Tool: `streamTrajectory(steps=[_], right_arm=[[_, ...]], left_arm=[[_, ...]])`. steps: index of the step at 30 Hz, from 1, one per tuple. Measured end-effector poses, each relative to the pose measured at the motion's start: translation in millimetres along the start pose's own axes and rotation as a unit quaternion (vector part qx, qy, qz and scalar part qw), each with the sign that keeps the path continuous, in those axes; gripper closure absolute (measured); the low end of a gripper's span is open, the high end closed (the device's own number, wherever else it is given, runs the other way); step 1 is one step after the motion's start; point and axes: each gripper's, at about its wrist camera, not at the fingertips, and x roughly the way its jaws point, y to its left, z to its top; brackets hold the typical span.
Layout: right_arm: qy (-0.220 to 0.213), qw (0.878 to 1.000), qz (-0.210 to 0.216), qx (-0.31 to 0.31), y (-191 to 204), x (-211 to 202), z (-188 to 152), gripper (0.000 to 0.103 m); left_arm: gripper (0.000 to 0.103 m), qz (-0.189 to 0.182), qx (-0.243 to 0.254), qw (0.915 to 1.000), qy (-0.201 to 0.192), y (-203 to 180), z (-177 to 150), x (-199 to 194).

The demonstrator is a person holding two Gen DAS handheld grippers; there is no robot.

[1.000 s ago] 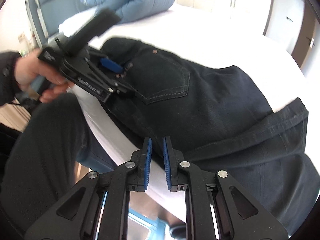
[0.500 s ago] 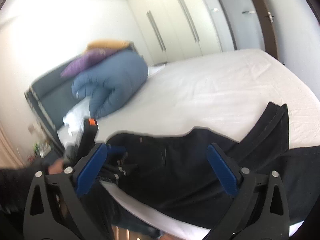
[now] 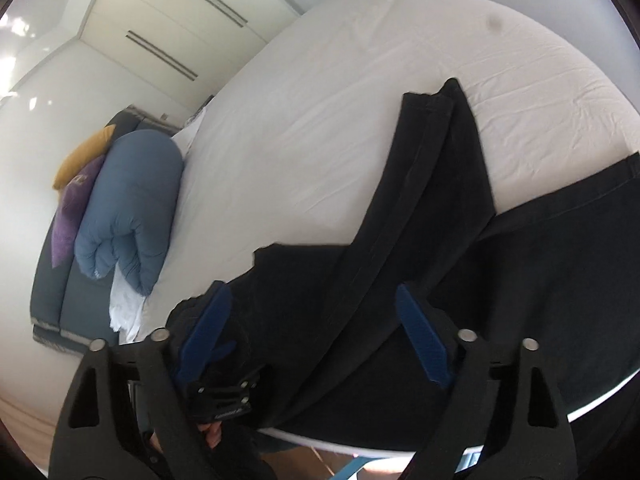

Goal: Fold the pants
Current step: 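Grasp the leg hems with the right tool while the left tool presses the jeans down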

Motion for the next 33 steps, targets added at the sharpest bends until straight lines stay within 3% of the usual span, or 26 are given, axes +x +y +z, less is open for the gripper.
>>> streamTrajectory(steps=[1, 2, 7, 10, 13, 16, 20, 26, 27, 28, 30, 31, 32, 33], right_arm=[[-0.001, 1.000, 0.010, 0.015, -8.4, 6.5, 13.6, 0.044], [-0.002, 0.999, 0.030, 0.034, -18.9, 13.8, 30.6, 0.049], [-0.007, 0.989, 0.068, 0.128, -71.2, 57.0, 97.3, 0.049], [-0.007, 0.978, 0.065, 0.198, -108.7, 85.8, 117.8, 0.049], [-0.020, 0.969, 0.029, 0.243, -136.5, 99.8, 127.5, 0.049], [-0.021, 0.968, 0.015, 0.251, -148.9, 112.6, 134.5, 0.049], [0.009, 0.970, 0.030, 0.241, -151.8, 143.4, 145.4, 0.049], [0.003, 0.971, 0.048, 0.235, -145.7, 168.9, 166.1, 0.049], [0.005, 0.972, 0.046, 0.230, -143.9, 174.0, 170.6, 0.053], [0.007, 0.973, 0.044, 0.225, -141.0, 176.6, 170.9, 0.068], [0.006, 0.974, 0.042, 0.221, -136.7, 185.3, 176.9, 0.075], [0.002, 0.975, 0.042, 0.220, -135.0, 186.6, 178.9, 0.090], [0.000, 0.976, 0.035, 0.214, -133.5, 186.3, 179.7, 0.098], [-0.003, 0.978, 0.031, 0.207, -131.4, 187.0, 181.2, 0.098]], left_arm=[[0.012, -0.003, 0.000, 1.0000, 0.001, 0.8, -2.2, 0.3], [0.011, -0.005, -0.002, 1.0000, 0.002, 0.6, -3.1, 1.2], [0.007, -0.008, -0.003, 1.0000, 0.004, -0.9, -2.1, 2.2], [0.007, -0.014, -0.005, 0.9999, 0.003, 1.7, -2.4, 1.1], [0.007, -0.016, -0.005, 0.9999, 0.003, 4.1, -4.7, -0.8], [0.005, -0.016, -0.005, 0.9999, 0.003, 2.1, -2.8, 0.6], [0.004, -0.016, -0.006, 0.9998, 0.002, 7.2, -8.5, -4.5], [0.004, -0.015, -0.007, 0.9999, 0.003, 3.6, -4.7, -2.6], [0.004, -0.015, -0.007, 0.9999, 0.004, 2.9, -3.7, -1.8], [0.004, -0.016, -0.007, 0.9998, 0.004, 1.4, -1.9, -0.4], [0.004, -0.016, -0.007, 0.9998, 0.004, 0.7, -1.1, 0.4], [0.004, -0.015, -0.007, 0.9998, 0.004, 0.6, -0.9, 0.6], [0.004, -0.015, -0.007, 0.9999, 0.005, 0.6, -0.6, 0.8], [0.004, -0.015, -0.007, 0.9999, 0.005, -0.4, -0.1, 0.8]])
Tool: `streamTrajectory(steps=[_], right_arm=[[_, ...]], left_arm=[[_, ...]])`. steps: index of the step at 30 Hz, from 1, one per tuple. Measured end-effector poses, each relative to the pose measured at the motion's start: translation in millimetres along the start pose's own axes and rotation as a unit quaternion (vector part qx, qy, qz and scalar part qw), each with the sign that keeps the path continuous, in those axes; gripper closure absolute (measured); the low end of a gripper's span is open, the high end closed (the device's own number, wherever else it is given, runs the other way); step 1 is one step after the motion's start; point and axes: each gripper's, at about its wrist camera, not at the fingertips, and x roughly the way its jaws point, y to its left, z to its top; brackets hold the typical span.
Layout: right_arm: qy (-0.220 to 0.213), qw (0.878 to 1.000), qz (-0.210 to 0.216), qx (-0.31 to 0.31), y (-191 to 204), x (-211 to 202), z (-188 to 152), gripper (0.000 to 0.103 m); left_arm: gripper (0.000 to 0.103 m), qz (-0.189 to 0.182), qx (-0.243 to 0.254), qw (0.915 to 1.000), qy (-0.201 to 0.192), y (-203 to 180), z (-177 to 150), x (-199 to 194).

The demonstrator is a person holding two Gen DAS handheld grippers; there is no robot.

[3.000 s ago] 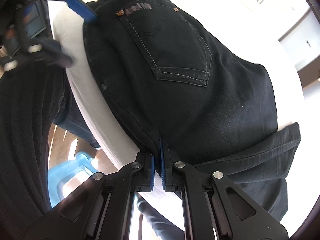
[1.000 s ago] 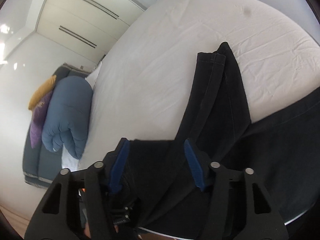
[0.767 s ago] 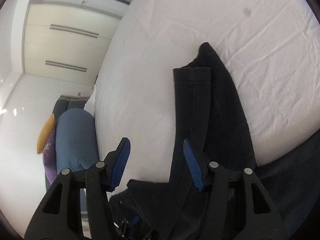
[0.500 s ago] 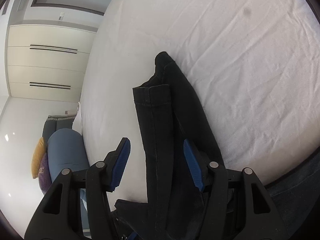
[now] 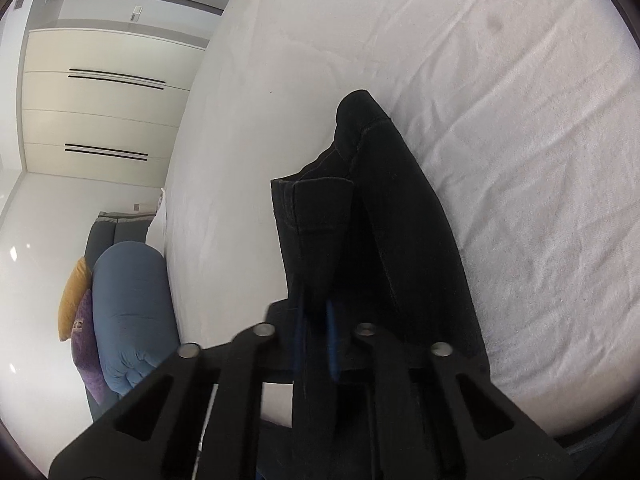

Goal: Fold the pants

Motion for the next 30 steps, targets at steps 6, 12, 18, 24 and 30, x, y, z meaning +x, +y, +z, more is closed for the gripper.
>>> streamTrajectory(steps=[6, 12, 18, 24, 30], right_arm=[[-0.031, 0.998, -0.017, -0.050, 20.0, -18.9, -14.8, 0.101], [-0.099, 0.991, 0.006, -0.090, 37.1, -100.9, -55.8, 0.101], [-0.159, 0.983, -0.025, -0.085, -0.9, -186.6, -106.3, 0.101], [-0.187, 0.979, -0.076, -0.031, -60.6, -227.6, -152.0, 0.101], [-0.184, 0.977, -0.106, 0.010, -102.1, -223.0, -191.8, 0.101]], left_arm=[[0.004, 0.002, 0.002, 1.0000, 0.003, -1.2, 2.3, 0.9], [0.003, 0.006, -0.004, 1.0000, 0.007, -3.9, 8.6, 4.2], [0.002, 0.015, -0.013, 0.9998, 0.010, -7.8, 15.3, 6.3], [0.001, 0.026, -0.027, 0.9992, 0.014, -10.9, 25.2, 10.0], [0.001, 0.034, -0.036, 0.9985, 0.022, -16.5, 35.7, 12.4]])
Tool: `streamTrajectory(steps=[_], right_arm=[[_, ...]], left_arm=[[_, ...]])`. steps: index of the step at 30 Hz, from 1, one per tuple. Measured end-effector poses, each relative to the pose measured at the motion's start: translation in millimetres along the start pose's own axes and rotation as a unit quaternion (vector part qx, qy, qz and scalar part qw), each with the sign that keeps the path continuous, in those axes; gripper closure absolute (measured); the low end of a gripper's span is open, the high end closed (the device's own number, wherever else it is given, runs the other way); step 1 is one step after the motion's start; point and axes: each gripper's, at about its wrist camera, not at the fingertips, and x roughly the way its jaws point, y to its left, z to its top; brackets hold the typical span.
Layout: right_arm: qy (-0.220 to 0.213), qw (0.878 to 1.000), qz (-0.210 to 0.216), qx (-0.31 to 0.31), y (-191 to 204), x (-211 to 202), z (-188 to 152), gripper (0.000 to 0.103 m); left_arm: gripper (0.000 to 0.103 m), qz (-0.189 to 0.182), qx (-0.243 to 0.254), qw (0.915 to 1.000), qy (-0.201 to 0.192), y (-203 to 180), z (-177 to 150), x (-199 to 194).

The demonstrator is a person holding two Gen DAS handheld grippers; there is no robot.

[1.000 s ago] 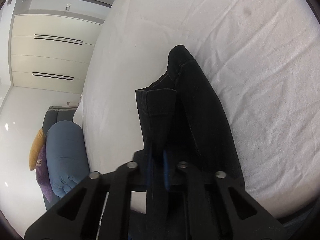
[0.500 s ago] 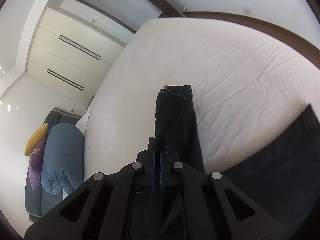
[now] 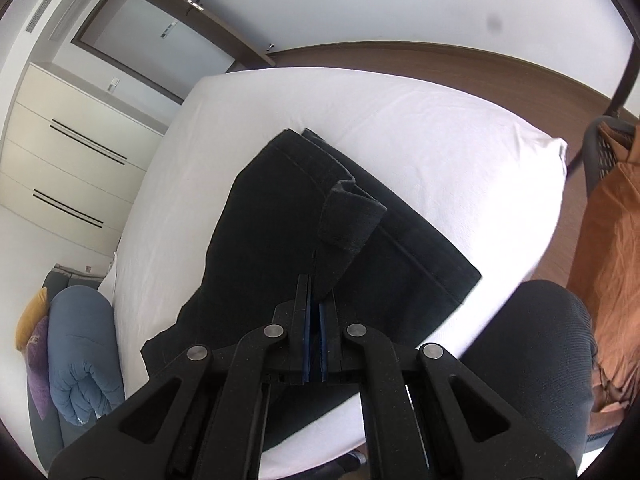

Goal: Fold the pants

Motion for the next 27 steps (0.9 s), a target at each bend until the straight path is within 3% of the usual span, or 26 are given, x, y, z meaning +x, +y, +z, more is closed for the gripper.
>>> streamTrajectory(steps=[16, 24, 27], right_arm=[[0.016, 0.999, -0.017, 0.032, -42.1, 9.4, -21.1, 0.101], [0.040, 0.997, 0.017, 0.061, -67.9, 23.2, -13.2, 0.100], [0.041, 0.997, 0.001, 0.069, -69.8, 15.2, -11.9, 0.086]], left_arm=[[0.001, 0.006, -0.005, 0.9999, -0.006, -15.7, 4.8, 10.1], [0.000, 0.006, -0.003, 0.9998, -0.018, -17.5, -1.2, 15.9], [0.000, 0.005, -0.004, 0.9998, -0.021, -10.9, -4.9, 11.0]])
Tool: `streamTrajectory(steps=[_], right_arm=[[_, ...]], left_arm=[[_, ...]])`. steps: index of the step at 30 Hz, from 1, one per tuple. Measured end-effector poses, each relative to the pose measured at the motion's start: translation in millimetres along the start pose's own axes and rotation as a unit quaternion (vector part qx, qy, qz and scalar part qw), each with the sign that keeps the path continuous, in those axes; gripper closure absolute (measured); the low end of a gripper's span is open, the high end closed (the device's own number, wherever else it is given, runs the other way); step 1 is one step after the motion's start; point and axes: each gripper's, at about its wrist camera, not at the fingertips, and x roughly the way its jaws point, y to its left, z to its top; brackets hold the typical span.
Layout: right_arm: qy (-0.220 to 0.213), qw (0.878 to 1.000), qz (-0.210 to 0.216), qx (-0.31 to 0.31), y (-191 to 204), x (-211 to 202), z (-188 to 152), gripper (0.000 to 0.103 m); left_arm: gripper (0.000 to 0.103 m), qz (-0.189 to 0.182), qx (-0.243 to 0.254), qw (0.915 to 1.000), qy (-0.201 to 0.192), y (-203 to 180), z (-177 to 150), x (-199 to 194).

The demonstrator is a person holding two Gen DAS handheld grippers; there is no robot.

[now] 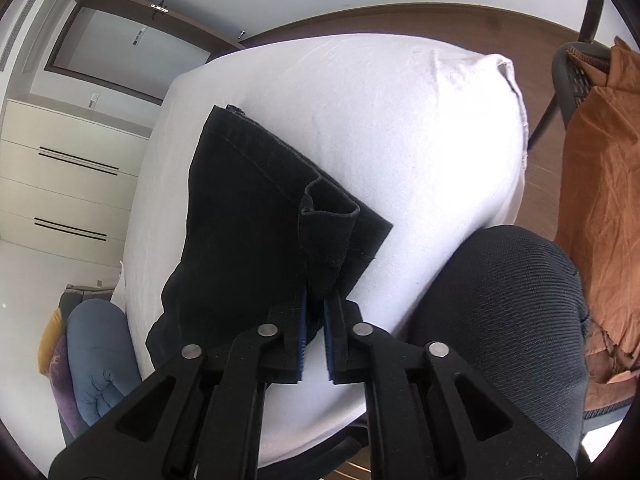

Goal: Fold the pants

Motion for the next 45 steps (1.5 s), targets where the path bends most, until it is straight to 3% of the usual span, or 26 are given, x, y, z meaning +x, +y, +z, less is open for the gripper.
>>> streamTrajectory(steps=[1, 2, 3, 4, 7, 9, 13, 16, 19, 22, 24, 26, 29, 33, 36, 37, 39, 40, 42, 45], right_arm=[[-0.007, 1.000, -0.015, 0.002, -2.1, -4.8, 0.3, 0.073], [-0.015, 0.999, -0.029, 0.010, -6.3, -10.7, 1.0, 0.046], [-0.022, 0.999, -0.038, 0.023, -11.2, -16.3, 1.9, 0.033], [-0.035, 0.998, -0.044, 0.038, -15.8, -24.5, 3.1, 0.029], [-0.074, 0.996, -0.046, 0.001, 0.6, -47.7, 9.6, 0.029], [-0.083, 0.996, -0.007, -0.041, 29.0, -54.2, 13.0, 0.029], [-0.017, 0.984, 0.139, -0.114, 97.0, -17.2, 8.0, 0.029], [0.059, 0.971, 0.194, -0.130, 124.3, 37.8, -1.5, 0.029], [0.116, 0.972, 0.169, -0.118, 119.2, 94.1, -6.0, 0.029], [0.119, 0.977, 0.153, -0.087, 91.6, 115.6, 7.3, 0.062], [0.079, 0.985, 0.139, -0.058, 71.8, 101.5, 27.3, 0.062], [0.022, 0.994, 0.098, -0.038, 53.4, 80.4, 50.6, 0.060], [-0.011, 0.996, 0.053, -0.065, 71.7, 58.7, 61.2, 0.057], [0.073, 0.974, 0.136, -0.167, 157.0, 85.4, 17.5, 0.057], [0.155, 0.948, 0.188, -0.205, 204.7, 131.3, -29.8, 0.057], [0.182, 0.943, 0.193, -0.202, 212.8, 149.4, -41.3, 0.057], [0.225, 0.933, 0.196, -0.203, 224.3, 185.2, -59.6, 0.057], [0.240, 0.930, 0.187, -0.204, 225.7, 202.6, -67.1, 0.057], [0.241, 0.943, 0.125, -0.194, 215.8, 229.0, -66.2, 0.060], [0.216, 0.956, 0.144, -0.134, 188.4, 237.1, -38.7, 0.064]], left_arm=[[0.000, 0.000, 0.000, 1.0000, -0.001, 0.1, -0.7, -0.1], [0.000, 0.000, 0.000, 1.0000, -0.002, 0.9, -3.3, -1.7], [0.000, -0.001, 0.000, 1.0000, -0.003, 1.4, -4.3, -2.0], [0.000, -0.001, 0.000, 1.0000, -0.004, 1.9, -5.2, -2.3], [0.000, 0.000, -0.002, 1.0000, -0.004, 3.6, -6.9, -4.1], [0.000, -0.003, -0.005, 1.0000, -0.006, 2.9, -7.7, -6.9], [0.000, -0.002, -0.003, 1.0000, -0.006, 0.0, -8.6, -7.8], [0.000, -0.002, -0.005, 1.0000, -0.008, 2.1, -10.8, -7.8], [0.000, -0.003, -0.007, 0.9999, -0.009, 7.0, -14.6, -8.8], [0.000, -0.005, -0.014, 0.9998, -0.011, 13.8, -16.1, -16.7], [0.000, -0.015, -0.028, 0.9993, -0.021, 22.2, -13.1, -27.0], [0.000, -0.021, -0.030, 0.9984, -0.044, 26.9, -4.9, -38.4], [0.000, -0.037, -0.029, 0.9961, -0.075, 29.3, 20.5, -46.0], [0.000, -0.080, 0.000, 0.9929, -0.088, 8.6, 65.9, -29.0], [0.001, -0.115, 0.042, 0.9910, -0.054, -19.2, 94.4, 4.6], [0.004, -0.118, 0.051, 0.9909, -0.039, -24.8, 99.4, 17.6], [0.005, -0.076, 0.059, 0.9952, -0.017, -26.2, 104.5, 43.0], [0.005, -0.067, 0.050, 0.9963, -0.020, -19.7, 106.0, 50.1], [0.006, -0.072, 0.012, 0.9970, -0.028, 0.6, 109.5, 54.8], [0.005, -0.049, -0.005, 0.9980, -0.041, 20.3, 107.7, 49.3]])
